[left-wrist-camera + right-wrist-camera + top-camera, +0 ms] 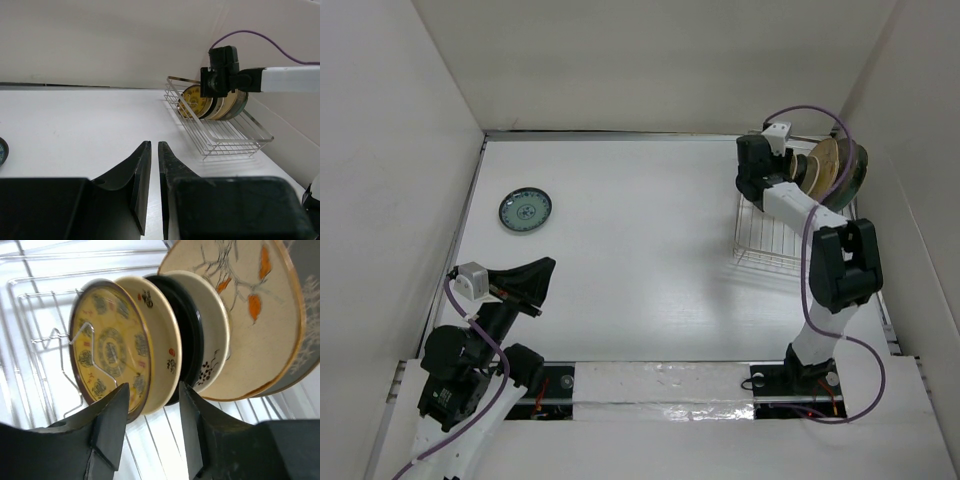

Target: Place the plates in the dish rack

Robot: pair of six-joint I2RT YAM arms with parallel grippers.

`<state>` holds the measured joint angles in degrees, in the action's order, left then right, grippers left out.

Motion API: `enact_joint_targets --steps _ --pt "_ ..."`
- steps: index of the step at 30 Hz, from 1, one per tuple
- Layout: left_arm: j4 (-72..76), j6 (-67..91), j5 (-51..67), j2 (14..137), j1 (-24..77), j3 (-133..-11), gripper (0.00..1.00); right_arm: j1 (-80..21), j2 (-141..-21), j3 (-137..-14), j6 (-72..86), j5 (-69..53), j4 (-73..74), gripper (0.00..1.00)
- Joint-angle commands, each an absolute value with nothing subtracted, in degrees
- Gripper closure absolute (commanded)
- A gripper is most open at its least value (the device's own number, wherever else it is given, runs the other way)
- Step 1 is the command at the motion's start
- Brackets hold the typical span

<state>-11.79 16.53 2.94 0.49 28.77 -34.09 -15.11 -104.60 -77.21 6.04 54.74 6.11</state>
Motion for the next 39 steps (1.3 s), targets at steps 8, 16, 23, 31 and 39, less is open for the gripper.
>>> enact_joint_targets --steps 8,16,23,31,39 --pt "-9.05 16.35 2.37 -1.32 28.74 -33.93 0.91 -25.30 -93.77 -81.30 13.00 34.57 1.15 0.62" --pt "-9.40 16.17 0.79 -0.53 28.74 -34.10 1.00 -39.44 -116.34 -97.79 23.11 6.62 -4.31 1.00" --pt "-9.49 16.17 0.44 1.23 28.74 -34.19 1.00 -46.75 -143.76 -133.02 30.57 -2.36 6.56 0.79" --pt "-9.58 16.26 -1.32 2.55 28.74 -34.19 1.00 -47.55 -161.88 -146.68 47.18 -8.70 2.81 0.38" --pt "-9.67 16.35 -1.67 2.64 28.74 -34.28 1.00 -48.08 -170.59 -152.14 60.72 -11.25 -3.77 0.47"
